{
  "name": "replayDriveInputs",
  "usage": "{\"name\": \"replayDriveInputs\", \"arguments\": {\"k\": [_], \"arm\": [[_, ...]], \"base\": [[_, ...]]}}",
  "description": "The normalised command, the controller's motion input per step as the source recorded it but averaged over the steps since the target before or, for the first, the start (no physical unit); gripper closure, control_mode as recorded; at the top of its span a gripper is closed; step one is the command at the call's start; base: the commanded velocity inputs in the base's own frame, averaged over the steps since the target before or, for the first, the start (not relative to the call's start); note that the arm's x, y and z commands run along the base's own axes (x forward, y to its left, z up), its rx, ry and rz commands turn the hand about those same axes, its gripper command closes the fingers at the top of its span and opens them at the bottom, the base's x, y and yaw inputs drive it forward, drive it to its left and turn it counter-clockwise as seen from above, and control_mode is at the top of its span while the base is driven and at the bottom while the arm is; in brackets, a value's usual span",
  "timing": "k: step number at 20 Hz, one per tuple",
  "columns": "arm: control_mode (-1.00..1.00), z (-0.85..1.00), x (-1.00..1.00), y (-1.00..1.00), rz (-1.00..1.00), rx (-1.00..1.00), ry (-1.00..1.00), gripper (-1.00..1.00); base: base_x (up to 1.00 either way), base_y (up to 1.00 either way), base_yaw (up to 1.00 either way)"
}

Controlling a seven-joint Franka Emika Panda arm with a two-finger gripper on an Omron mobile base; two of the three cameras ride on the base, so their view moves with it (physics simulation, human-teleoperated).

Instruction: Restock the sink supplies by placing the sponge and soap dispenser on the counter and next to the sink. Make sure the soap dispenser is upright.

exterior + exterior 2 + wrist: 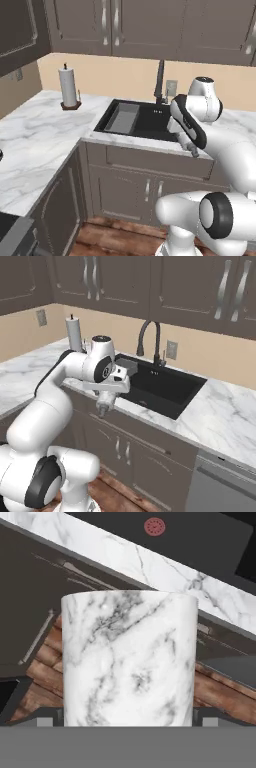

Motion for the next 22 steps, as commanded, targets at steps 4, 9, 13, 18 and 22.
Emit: {"name": "replayDriveInputs", "arguments": {"k": [4,9,13,18,22], "arm": [[1.00,0.00,0.00,0.00,0.00,0.00,0.00,1.00],[1.00,0.00,0.00,0.00,0.00,0.00,0.00,1.00],[1.00,0.00,0.00,0.00,0.00,0.00,0.00,1.00],[1.00,0.00,0.00,0.00,0.00,0.00,0.00,1.00],[1.00,0.00,0.00,0.00,0.00,0.00,0.00,1.00]], "base": [[0.23,-0.39,-0.48],[0.30,-0.54,-0.38],[0.30,-0.46,-0.27],[0.15,-0.20,-0.18],[0.25,-0.13,-0.12]]}}
